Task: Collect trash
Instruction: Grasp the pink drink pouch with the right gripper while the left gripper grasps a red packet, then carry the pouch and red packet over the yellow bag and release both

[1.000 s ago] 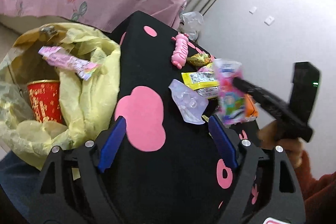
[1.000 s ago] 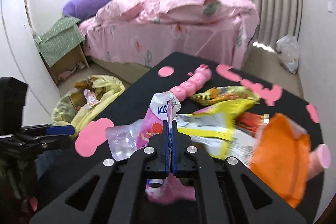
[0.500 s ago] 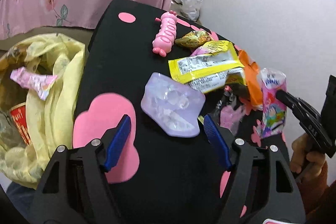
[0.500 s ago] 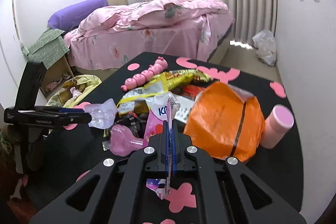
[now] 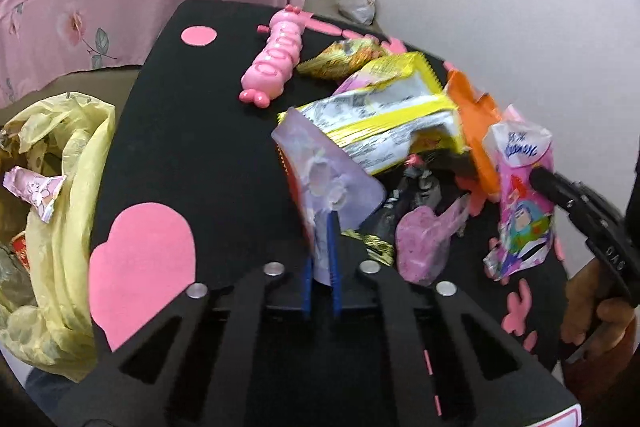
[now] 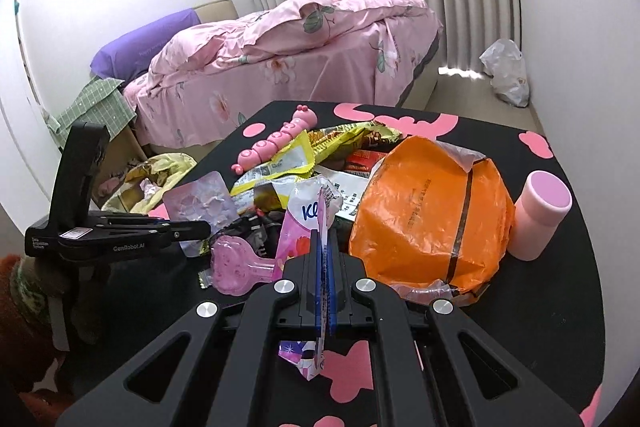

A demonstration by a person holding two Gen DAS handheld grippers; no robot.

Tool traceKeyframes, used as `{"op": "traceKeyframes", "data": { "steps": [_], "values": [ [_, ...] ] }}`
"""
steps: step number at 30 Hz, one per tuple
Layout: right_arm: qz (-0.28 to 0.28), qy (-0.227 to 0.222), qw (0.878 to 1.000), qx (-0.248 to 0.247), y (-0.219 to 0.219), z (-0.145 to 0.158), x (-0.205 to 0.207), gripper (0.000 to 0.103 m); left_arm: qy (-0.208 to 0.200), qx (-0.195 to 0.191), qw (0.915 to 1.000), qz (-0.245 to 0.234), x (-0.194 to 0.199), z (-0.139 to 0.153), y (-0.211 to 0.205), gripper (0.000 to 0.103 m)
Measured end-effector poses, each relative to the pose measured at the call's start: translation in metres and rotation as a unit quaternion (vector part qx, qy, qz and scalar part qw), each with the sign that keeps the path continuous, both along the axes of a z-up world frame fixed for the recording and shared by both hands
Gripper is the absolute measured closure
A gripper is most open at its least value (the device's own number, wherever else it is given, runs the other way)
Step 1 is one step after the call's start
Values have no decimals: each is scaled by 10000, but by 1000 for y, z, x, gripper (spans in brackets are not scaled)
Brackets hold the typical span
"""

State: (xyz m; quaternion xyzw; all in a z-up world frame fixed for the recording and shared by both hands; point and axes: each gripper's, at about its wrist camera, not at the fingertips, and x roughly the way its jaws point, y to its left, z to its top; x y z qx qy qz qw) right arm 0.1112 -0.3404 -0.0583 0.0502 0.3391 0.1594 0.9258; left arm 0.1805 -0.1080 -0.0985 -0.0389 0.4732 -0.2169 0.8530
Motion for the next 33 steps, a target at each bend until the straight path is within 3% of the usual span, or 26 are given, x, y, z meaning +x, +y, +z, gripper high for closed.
{"op": "traceKeyframes", "data": {
  "steps": [7, 18, 33],
  "values": [
    [103, -396, 9991, -121, 8, 28, -5, 98, -779, -146, 9965, 254, -27, 49, 22, 101],
    [813, -1217, 9888, -301, 67, 94, 0, 98, -1187, -353, 9878, 945, -53, 106, 93, 101],
    [1617, -1334, 9763, -546, 155, 107, 6, 98, -1224, -426, 9716, 1978, -84, 101, 196, 101]
  ]
}}
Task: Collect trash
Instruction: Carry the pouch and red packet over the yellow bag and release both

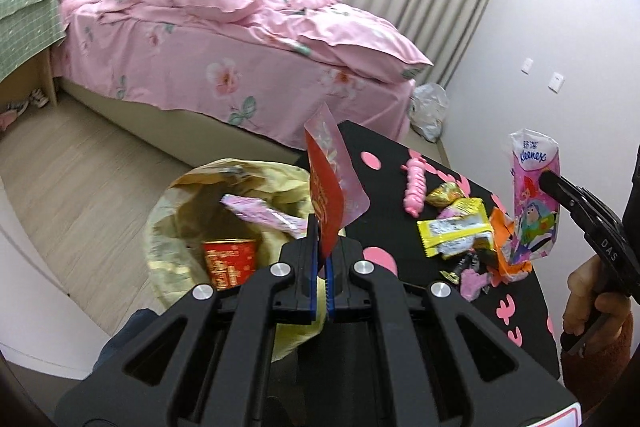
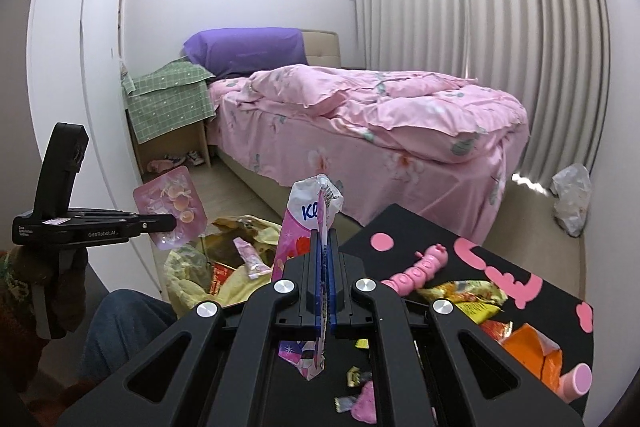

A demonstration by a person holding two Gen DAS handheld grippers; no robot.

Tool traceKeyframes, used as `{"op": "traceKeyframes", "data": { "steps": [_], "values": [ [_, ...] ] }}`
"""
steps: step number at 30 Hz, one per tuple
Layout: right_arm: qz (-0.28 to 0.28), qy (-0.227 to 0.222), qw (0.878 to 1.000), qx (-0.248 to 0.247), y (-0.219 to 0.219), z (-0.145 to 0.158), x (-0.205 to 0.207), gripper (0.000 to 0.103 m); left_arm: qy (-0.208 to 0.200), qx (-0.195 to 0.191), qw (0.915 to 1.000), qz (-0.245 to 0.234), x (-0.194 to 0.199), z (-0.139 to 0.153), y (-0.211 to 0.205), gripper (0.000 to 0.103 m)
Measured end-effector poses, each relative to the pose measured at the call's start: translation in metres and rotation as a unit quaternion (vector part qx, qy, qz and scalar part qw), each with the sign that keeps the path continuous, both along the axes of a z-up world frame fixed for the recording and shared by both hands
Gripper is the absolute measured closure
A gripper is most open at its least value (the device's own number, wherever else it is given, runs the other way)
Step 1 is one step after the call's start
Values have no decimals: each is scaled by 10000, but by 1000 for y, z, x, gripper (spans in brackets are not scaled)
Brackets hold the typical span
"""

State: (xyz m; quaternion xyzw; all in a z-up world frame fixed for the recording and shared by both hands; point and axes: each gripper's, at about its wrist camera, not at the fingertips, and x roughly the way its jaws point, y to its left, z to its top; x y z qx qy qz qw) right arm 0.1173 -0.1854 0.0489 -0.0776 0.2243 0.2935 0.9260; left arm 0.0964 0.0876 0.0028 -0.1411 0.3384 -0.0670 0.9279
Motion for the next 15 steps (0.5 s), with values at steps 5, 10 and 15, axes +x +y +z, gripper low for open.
{"op": "traceKeyframes", "data": {
  "steps": [5, 10, 15],
  "values": [
    [121, 15, 9999, -49, 15, 1, 4, 98, 20, -67, 9998, 190, -4, -5, 19, 101],
    [289, 201, 9993, 89, 33, -3, 17, 98, 128, -65, 9994, 315, -1, -14, 35, 101],
    [566, 544, 9968, 163, 63, -19, 40, 98, 404, 11, 9988, 288, 10, -32, 46, 101]
  ]
}}
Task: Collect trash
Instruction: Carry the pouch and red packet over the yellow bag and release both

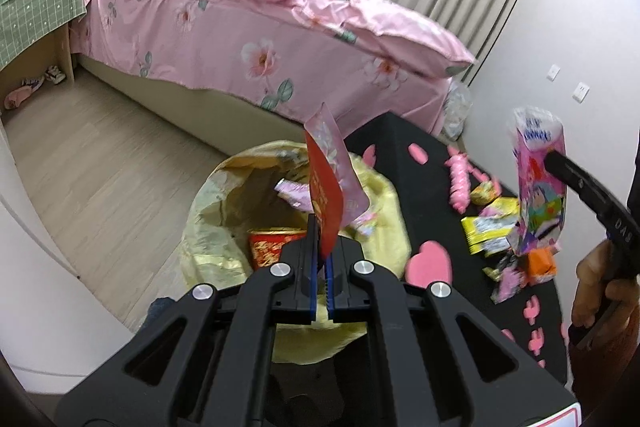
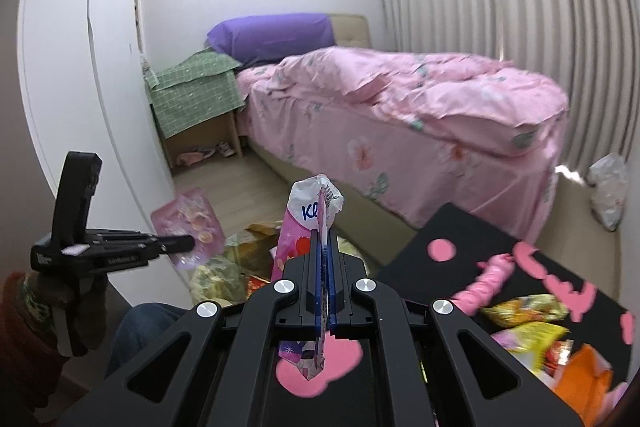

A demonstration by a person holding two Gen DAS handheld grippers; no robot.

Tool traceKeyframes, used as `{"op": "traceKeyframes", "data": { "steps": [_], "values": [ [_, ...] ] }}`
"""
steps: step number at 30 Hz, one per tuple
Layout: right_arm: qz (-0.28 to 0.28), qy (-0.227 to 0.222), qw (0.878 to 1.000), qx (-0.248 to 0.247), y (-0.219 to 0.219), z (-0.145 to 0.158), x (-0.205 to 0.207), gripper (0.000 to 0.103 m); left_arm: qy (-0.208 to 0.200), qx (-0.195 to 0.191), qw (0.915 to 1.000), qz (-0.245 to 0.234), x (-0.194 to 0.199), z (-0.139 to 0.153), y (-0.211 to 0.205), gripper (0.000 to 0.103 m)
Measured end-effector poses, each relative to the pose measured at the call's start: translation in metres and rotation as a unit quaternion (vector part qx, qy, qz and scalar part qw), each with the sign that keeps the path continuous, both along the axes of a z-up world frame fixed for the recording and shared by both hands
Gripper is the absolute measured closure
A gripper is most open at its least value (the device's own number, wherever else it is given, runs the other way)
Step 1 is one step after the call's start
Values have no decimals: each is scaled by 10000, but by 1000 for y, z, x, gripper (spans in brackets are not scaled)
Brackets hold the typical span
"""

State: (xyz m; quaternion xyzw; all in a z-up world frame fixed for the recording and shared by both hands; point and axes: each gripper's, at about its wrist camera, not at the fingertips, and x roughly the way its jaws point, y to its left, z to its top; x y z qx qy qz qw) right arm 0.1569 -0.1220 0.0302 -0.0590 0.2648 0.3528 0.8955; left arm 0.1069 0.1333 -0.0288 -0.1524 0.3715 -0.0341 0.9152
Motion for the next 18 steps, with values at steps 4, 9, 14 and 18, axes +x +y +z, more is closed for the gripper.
{"op": "traceKeyframes", "data": {
  "steps": [4, 9, 14, 18],
  "values": [
    [295, 251, 9992, -31, 40, -22, 25, 98, 242, 123, 9996, -46, 14, -19, 5, 101],
    [495, 410, 9976, -270, 87, -52, 57, 98, 452, 96, 9989, -53, 33, -40, 13, 101],
    [744, 1476, 9791, -1183, 132, -124, 101, 98, 683, 36, 9976, -87, 49, -62, 21, 101],
    [784, 2005, 9657, -1454, 134, -153, 117, 98, 829, 8, 9963, -245, 56, -76, 17, 101]
  ]
}}
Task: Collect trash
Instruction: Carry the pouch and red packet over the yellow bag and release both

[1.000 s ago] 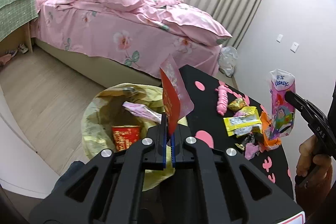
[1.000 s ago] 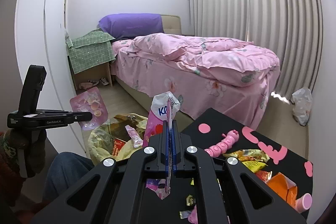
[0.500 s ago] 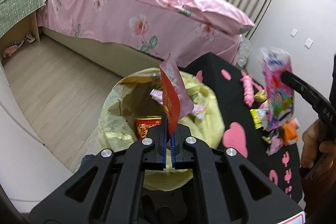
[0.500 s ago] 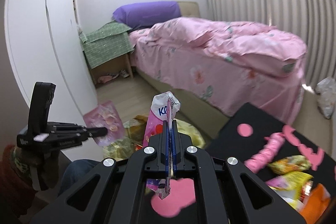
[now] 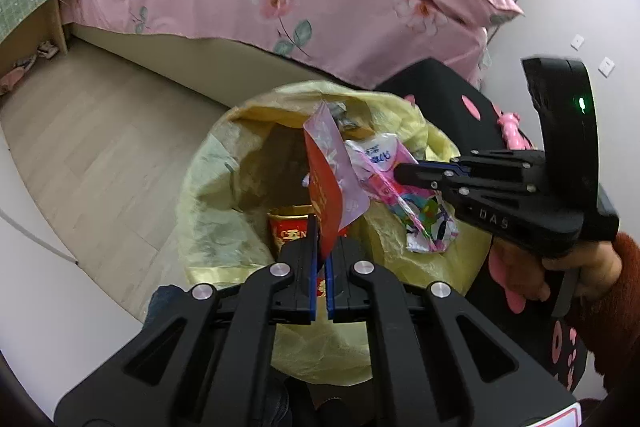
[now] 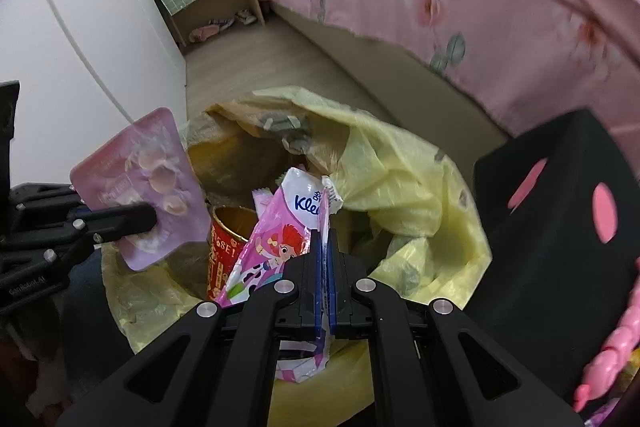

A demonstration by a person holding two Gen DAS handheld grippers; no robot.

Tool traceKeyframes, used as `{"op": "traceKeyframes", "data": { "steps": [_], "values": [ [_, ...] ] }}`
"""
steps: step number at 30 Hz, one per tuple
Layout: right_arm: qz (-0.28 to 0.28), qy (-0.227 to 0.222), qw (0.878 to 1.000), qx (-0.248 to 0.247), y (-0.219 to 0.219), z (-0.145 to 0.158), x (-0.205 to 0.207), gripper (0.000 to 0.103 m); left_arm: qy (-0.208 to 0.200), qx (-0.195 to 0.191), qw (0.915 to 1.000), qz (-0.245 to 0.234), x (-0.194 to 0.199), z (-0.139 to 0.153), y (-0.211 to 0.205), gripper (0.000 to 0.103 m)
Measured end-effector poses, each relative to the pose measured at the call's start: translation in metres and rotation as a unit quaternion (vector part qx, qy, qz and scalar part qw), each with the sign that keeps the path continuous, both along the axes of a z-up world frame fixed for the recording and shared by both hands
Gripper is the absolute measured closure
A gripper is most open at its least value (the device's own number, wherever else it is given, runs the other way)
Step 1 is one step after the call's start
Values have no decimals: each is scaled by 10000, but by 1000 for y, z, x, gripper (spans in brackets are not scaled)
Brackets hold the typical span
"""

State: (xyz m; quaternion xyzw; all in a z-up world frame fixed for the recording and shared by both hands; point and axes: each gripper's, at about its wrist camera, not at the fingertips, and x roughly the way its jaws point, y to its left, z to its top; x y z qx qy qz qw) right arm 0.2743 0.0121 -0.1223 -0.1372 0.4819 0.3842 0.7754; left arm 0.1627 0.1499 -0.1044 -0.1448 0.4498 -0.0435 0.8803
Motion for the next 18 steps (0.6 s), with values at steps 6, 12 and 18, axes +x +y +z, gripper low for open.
{"op": "traceKeyframes", "data": {
  "steps": [6, 12, 18],
  "values": [
    [112, -135, 9994, -298, -3, 0, 0, 98, 140, 31, 9998, -128, 10, -12, -9, 101],
    [152, 134, 9996, 194, -7, 12, -14, 98, 136, 12, 9999, -7, 14, -10, -1, 101],
    [122, 38, 9994, 322, 8, 18, -15, 98, 43, -4, 9998, 178, -1, 2, 15, 101]
  ]
}}
